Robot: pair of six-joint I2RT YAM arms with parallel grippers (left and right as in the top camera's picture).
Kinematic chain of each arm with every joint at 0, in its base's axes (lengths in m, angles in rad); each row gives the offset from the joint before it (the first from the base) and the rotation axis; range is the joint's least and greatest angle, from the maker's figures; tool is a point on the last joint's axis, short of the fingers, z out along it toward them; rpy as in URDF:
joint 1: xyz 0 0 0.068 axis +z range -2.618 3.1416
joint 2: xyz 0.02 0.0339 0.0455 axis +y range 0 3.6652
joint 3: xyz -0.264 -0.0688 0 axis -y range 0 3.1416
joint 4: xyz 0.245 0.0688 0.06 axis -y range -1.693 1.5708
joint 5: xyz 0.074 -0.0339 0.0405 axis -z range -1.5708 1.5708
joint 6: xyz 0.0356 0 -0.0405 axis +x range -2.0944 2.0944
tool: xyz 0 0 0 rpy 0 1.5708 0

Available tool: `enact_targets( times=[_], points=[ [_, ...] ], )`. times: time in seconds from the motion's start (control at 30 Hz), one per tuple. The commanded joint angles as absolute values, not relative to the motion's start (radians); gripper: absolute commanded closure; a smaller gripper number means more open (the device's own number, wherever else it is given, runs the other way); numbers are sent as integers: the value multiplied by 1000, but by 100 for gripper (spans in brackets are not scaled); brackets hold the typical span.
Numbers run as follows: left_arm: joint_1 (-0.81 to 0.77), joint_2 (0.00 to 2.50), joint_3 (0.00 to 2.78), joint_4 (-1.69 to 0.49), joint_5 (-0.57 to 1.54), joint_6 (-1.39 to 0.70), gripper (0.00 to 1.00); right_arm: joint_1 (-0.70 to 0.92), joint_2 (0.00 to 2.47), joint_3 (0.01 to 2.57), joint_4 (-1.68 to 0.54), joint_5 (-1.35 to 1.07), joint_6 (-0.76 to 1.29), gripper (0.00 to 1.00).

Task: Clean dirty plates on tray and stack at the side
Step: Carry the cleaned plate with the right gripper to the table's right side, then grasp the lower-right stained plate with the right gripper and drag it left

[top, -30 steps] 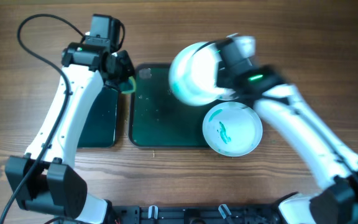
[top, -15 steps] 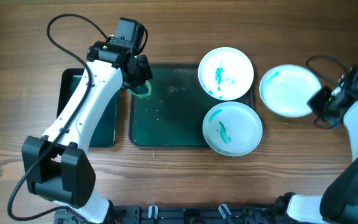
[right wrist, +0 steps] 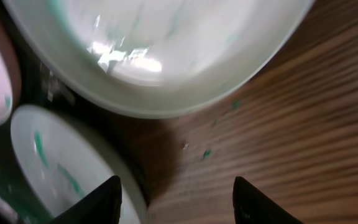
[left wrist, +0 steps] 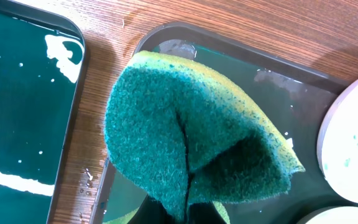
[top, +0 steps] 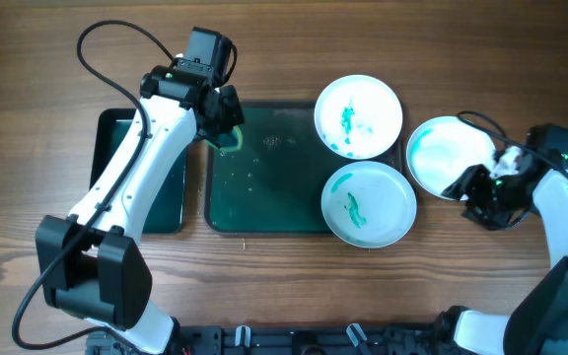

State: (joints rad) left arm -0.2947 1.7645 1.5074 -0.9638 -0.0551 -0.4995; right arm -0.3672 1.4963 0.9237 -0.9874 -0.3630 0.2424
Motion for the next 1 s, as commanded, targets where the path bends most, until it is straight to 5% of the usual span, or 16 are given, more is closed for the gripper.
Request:
enact_targets(
  times=[0.0, 0.27, 0.53, 0.97],
  points=[
    [-297, 1769, 1505, -957, -54, -513, 96, -277, 1477, 927, -1018, -381, 159, 43],
    [-297, 1769, 1505, -957, -54, -513, 96, -144, 1477, 791, -868, -331, 205, 63],
    [-297, 1769, 1505, -957, -54, -513, 96, 8, 1477, 791, -818, -331, 216, 96],
    [-298, 1769, 1505, -950, -53, -514, 96, 537, 1483, 866, -473, -196, 669, 96]
  ],
)
